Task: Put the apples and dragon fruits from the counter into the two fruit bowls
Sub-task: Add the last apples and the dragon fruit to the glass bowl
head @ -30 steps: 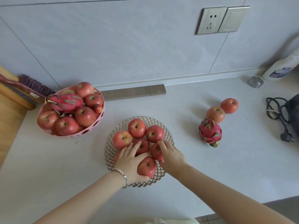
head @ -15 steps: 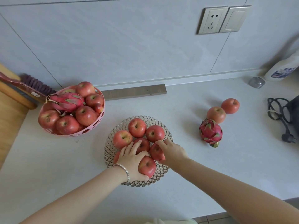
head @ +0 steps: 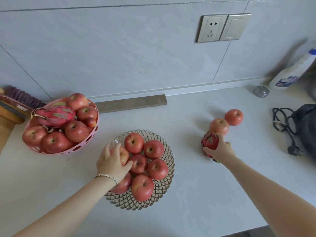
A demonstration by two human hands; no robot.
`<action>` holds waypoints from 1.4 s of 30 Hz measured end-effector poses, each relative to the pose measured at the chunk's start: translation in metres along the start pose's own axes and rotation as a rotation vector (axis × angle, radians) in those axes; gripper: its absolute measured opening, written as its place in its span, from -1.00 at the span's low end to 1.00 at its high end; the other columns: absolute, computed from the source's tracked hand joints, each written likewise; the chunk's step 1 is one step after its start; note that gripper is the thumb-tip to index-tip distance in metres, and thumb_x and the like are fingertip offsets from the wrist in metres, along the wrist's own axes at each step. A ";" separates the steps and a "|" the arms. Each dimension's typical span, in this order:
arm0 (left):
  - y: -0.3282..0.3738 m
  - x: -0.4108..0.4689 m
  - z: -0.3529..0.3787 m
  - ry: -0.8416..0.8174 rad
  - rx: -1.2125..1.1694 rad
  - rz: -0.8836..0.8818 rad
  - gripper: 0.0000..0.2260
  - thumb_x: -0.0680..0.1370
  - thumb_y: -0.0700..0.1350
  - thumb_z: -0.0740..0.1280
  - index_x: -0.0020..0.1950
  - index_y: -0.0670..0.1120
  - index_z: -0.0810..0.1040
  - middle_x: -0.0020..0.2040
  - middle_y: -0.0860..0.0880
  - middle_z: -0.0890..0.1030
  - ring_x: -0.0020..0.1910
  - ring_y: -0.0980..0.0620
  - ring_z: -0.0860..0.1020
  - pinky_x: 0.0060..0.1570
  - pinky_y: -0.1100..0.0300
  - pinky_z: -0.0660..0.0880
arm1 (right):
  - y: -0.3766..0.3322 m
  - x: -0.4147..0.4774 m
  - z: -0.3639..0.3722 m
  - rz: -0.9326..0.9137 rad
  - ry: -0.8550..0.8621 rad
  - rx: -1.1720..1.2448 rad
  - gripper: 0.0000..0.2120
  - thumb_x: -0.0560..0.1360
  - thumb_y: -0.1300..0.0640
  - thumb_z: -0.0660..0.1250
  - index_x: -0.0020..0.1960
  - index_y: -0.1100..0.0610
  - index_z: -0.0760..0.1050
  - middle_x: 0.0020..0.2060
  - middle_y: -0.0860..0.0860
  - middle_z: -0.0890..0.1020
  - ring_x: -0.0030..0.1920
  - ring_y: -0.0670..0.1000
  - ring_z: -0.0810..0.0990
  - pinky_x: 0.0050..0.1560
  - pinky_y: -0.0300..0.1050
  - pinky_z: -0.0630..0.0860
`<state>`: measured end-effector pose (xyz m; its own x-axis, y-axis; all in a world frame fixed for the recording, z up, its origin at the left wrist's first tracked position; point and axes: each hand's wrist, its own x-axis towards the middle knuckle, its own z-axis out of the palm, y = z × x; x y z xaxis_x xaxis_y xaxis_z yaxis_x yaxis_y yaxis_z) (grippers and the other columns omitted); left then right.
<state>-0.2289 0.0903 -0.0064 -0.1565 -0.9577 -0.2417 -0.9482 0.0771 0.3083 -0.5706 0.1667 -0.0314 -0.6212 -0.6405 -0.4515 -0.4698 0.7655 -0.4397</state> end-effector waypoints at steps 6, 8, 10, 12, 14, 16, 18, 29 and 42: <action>-0.024 0.008 0.003 -0.178 -0.277 -0.283 -0.19 0.37 0.19 0.40 0.45 -0.14 0.13 0.47 -0.21 0.18 0.42 -0.23 0.22 0.38 -0.09 0.23 | -0.003 -0.001 0.008 0.072 0.106 0.286 -0.32 0.25 -0.01 0.48 0.27 -0.05 0.23 0.11 0.21 0.44 -0.42 0.18 0.63 -0.46 -0.10 0.57; -0.027 0.009 -0.001 -0.209 -0.288 -0.296 -0.18 0.32 0.26 0.36 0.44 -0.09 0.17 0.44 -0.19 0.26 0.38 -0.26 0.28 0.36 -0.12 0.25 | -0.011 -0.010 0.009 0.039 0.128 0.353 -0.29 0.26 -0.02 0.49 0.30 -0.04 0.22 0.15 0.19 0.46 -0.30 0.11 0.60 -0.37 -0.13 0.56; -0.025 0.009 -0.006 -0.221 -0.350 -0.317 -0.18 0.23 0.27 0.27 0.42 -0.06 0.22 0.40 -0.21 0.32 0.33 -0.28 0.31 0.33 -0.14 0.27 | -0.025 -0.027 0.009 -0.048 0.118 0.450 -0.29 0.27 -0.05 0.49 0.31 -0.05 0.22 0.17 0.12 0.47 -0.08 0.10 0.55 -0.15 -0.05 0.59; -0.022 0.008 -0.008 -0.235 -0.372 -0.325 -0.18 0.21 0.26 0.21 0.42 -0.01 0.21 0.37 -0.23 0.32 0.30 -0.30 0.33 0.33 -0.12 0.27 | -0.045 -0.052 0.010 -0.168 0.056 0.553 -0.35 0.26 -0.06 0.50 0.23 -0.10 0.24 0.10 0.06 0.48 -0.08 0.04 0.55 -0.24 -0.16 0.57; -0.018 0.003 -0.005 -0.257 -0.357 -0.342 -0.16 0.21 0.28 0.18 0.46 0.06 0.14 0.39 -0.25 0.27 0.30 -0.32 0.32 0.33 -0.10 0.25 | -0.069 -0.079 0.015 -0.260 -0.040 0.599 -0.38 0.21 -0.11 0.51 0.14 -0.18 0.25 0.01 0.01 0.49 -0.18 -0.05 0.57 -0.39 -0.28 0.53; -0.015 -0.004 -0.001 -0.279 -0.363 -0.361 -0.12 0.21 0.30 0.16 0.49 0.09 0.03 0.43 -0.25 0.20 0.32 -0.33 0.29 0.35 -0.10 0.21 | -0.091 -0.102 0.029 -0.333 -0.066 0.489 -0.35 0.13 -0.21 0.48 0.13 -0.20 0.27 -0.03 -0.02 0.50 -0.14 -0.04 0.58 -0.22 -0.20 0.56; -0.011 -0.008 0.002 -0.314 -0.394 -0.363 -0.10 0.21 0.30 0.15 0.50 0.11 -0.05 0.47 -0.23 0.13 0.36 -0.32 0.23 0.35 -0.10 0.17 | -0.105 -0.118 0.048 -0.389 -0.057 0.263 -0.30 0.08 -0.30 0.39 0.16 -0.23 0.25 -0.04 -0.04 0.47 -0.06 0.00 0.53 -0.04 -0.15 0.49; -0.005 -0.016 -0.002 -0.152 -0.340 0.198 -0.36 0.49 0.20 0.22 0.49 0.12 0.01 0.54 -0.07 -0.11 0.52 -0.04 -0.09 0.45 0.04 -0.02 | -0.115 -0.135 0.096 -0.362 -0.075 -0.126 -0.18 0.18 -0.29 0.36 0.34 -0.23 0.07 0.23 0.06 0.30 0.28 0.14 0.30 0.26 0.06 0.37; 0.064 -0.016 -0.007 -0.313 0.217 0.370 -0.23 0.32 0.37 0.21 0.43 0.11 0.05 0.51 -0.06 -0.02 0.45 -0.14 0.12 0.40 -0.08 0.15 | -0.019 -0.052 0.000 -0.426 -0.193 -0.060 -0.37 0.40 -0.02 0.40 0.39 -0.04 0.21 0.30 0.06 0.36 0.33 0.03 0.30 0.29 -0.09 0.26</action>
<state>-0.2855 0.1084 0.0235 -0.5350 -0.7293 -0.4265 -0.8442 0.4817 0.2353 -0.5297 0.1857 0.0008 -0.2400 -0.8938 -0.3788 -0.6963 0.4304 -0.5743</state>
